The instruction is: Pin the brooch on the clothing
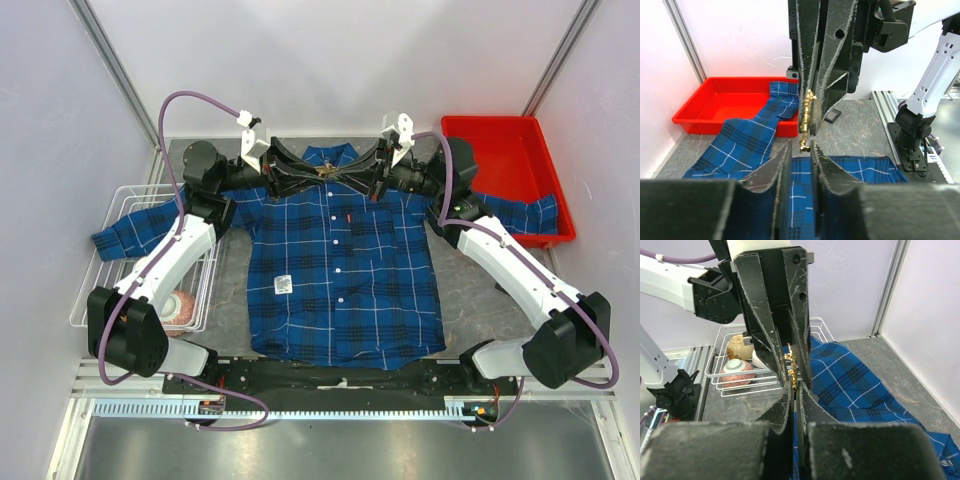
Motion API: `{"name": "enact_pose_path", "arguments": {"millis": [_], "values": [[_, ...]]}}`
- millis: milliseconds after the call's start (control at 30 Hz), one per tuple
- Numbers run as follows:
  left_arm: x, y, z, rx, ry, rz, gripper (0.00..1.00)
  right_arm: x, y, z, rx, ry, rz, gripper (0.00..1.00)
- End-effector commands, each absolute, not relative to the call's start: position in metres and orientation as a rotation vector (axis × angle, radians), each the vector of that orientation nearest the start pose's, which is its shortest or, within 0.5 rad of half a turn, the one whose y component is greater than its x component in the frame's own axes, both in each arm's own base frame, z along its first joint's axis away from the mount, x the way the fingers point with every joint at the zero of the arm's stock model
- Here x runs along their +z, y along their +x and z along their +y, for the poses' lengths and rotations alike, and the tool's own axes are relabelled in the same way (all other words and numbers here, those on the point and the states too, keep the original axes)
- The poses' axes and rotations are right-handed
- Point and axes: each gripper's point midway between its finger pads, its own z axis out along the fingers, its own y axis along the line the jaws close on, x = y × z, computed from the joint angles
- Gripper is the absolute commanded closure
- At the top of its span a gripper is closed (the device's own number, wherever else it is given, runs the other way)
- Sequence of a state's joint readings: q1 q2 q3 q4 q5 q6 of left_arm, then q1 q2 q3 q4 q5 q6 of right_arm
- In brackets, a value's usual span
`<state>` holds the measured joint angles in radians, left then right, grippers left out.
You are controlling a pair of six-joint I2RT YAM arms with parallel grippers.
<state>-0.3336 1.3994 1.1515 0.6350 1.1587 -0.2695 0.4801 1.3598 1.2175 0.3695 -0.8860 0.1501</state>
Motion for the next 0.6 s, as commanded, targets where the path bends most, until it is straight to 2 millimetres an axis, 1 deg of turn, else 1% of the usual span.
{"name": "enact_pose_path", "arguments": {"millis": [0,33,67,100,133,167,200,233,267,300,333,367,400,433,467,500,533,567], "values": [[0.414,0.282,-0.274,-1.143,1.094,0.992,0.78,0.387,0.29,0.311,1.094,-1.013,1.161,1.0],[0.414,0.283,-0.274,-1.142,1.091,0.994,0.81,0.386,0.291,0.311,1.092,-1.011,1.166,1.0],[0.414,0.282,-0.274,-1.143,1.091,0.995,0.87,0.383,0.292,0.311,1.09,-1.01,1.175,0.99],[0.412,0.283,-0.273,-1.148,1.088,1.008,0.9,0.382,0.293,0.31,1.087,-1.008,1.182,0.9],[0.411,0.283,-0.274,-1.144,1.092,1.012,0.93,0.376,0.296,0.31,1.073,-1.005,1.209,0.83],[0.408,0.284,-0.273,-1.141,1.096,1.019,0.98,0.375,0.299,0.308,1.063,-0.999,1.228,0.75],[0.404,0.284,-0.272,-1.144,1.104,1.038,0.98,0.371,0.304,0.302,1.046,-0.988,1.255,0.58],[0.388,0.288,-0.271,-1.128,1.123,1.101,0.98,0.363,0.307,0.297,1.047,-0.982,1.301,0.51],[0.387,0.289,-0.27,-1.102,1.15,1.132,0.98,0.36,0.31,0.29,1.034,-0.974,1.318,0.45],[0.378,0.293,-0.269,-1.055,1.184,1.162,0.98,0.354,0.318,0.275,1.007,-0.954,1.355,0.37],[0.341,0.296,-0.263,-1.004,1.263,1.268,0.98,0.351,0.32,0.266,0.989,-0.95,1.37,0.34],[0.348,0.301,-0.26,-0.928,1.299,1.258,0.98,0.35,0.326,0.25,0.924,-0.955,1.364,0.31],[0.336,0.313,-0.254,-0.829,1.312,1.311,0.98,0.342,0.327,0.242,0.908,-0.954,1.404,0.27],[0.332,0.321,-0.248,-0.697,1.392,1.274,0.98,0.341,0.326,0.236,0.876,-0.967,1.402,0.25],[0.314,0.317,-0.246,-0.659,1.443,1.336,0.98,0.342,0.332,0.227,0.813,-0.978,1.391,0.2],[0.301,0.332,-0.234,-0.482,1.467,1.405,0.98,0.332,0.329,0.224,0.808,-0.984,1.442,0.16],[0.289,0.338,-0.229,-0.34,1.571,1.363,0.98,0.332,0.329,0.221,0.789,-0.986,1.447,0.14],[0.276,0.329,-0.236,-0.259,1.679,1.334,0.98,0.332,0.329,0.221,0.785,-0.993,1.445,0.11]]}}
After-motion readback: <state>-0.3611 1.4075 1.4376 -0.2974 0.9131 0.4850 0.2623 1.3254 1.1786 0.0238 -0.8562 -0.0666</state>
